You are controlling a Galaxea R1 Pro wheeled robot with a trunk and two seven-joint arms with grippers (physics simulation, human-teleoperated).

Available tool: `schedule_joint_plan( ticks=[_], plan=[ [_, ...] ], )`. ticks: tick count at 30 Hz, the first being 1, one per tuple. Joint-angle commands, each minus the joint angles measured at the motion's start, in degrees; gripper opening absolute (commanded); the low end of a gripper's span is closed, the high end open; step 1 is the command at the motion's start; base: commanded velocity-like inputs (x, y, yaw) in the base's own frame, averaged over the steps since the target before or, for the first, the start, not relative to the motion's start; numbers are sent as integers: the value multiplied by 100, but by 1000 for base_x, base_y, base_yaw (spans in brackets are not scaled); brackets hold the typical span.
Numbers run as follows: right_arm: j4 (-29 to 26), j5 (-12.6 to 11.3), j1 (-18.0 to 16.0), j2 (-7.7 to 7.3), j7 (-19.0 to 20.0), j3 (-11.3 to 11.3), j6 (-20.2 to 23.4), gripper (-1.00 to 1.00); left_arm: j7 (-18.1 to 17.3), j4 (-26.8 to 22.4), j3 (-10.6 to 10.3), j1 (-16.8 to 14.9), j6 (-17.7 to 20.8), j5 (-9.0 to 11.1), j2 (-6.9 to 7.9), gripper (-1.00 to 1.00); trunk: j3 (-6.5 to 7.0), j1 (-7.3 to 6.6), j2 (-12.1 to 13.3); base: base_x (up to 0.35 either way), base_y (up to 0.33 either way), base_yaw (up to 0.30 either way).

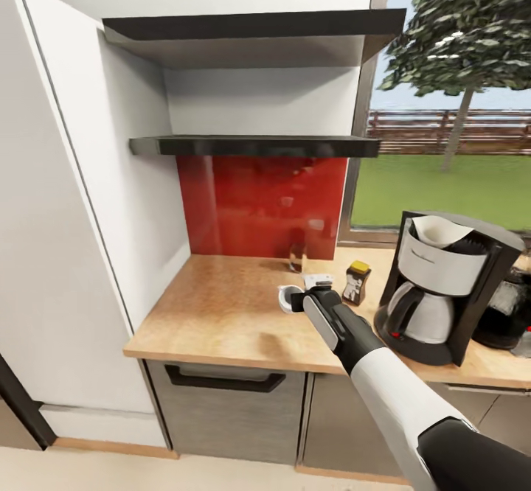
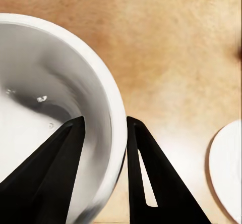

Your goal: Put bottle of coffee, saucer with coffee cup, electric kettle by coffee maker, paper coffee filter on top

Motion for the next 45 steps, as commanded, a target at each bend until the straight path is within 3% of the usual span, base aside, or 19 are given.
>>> schedule_joint_plan(
  ticks=[1,27,45],
  plan=[
    [-1,-60,-9,-2,-54,19,8,-100,19,8,36,-5,-26,-60,0,100,-13,4,-13,0,127,-299],
    [191,-57,-9,12,-54,34,4,-100,20,8,36,-5,-26,-60,-9,100,-13,4,-13,0,10,-299],
    [858,-66,-9,41,-45,45,-12,-100,20,9,52,-5,-26,-49,-9,100,-13,4,-13,0,0,-22]
  ],
)
